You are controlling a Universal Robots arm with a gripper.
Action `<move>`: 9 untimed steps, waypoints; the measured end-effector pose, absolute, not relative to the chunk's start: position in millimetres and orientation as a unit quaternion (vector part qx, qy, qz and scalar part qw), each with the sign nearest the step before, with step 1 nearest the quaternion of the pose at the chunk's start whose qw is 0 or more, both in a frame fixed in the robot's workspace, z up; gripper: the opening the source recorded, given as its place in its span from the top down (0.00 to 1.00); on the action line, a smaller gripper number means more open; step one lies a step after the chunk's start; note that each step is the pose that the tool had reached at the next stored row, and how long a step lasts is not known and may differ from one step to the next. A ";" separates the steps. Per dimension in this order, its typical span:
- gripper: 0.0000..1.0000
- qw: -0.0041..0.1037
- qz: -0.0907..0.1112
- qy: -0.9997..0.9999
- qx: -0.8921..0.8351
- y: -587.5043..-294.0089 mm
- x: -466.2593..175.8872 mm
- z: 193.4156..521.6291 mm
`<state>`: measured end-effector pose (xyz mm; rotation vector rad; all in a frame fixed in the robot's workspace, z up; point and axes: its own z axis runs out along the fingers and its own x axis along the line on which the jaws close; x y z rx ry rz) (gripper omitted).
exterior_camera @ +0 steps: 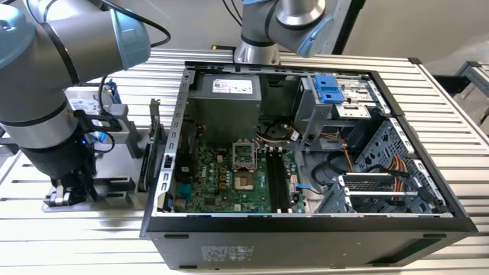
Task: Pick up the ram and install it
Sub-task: 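Pick up the ram and move it above insertion slot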
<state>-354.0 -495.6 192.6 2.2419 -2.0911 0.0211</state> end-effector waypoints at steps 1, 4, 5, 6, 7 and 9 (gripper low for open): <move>1.00 0.038 0.007 -0.682 0.731 -495.6 -354.0 193.2; 1.00 0.038 0.007 -0.682 0.731 -495.6 -354.0 195.9; 1.00 0.038 0.007 -0.682 0.731 -495.6 -354.0 197.0; 1.00 0.038 0.007 -0.682 0.731 -495.6 -354.0 198.1; 1.00 0.038 0.007 -0.682 0.731 -495.6 -354.0 199.3; 1.00 0.038 0.007 -0.682 0.731 -495.6 -354.0 201.5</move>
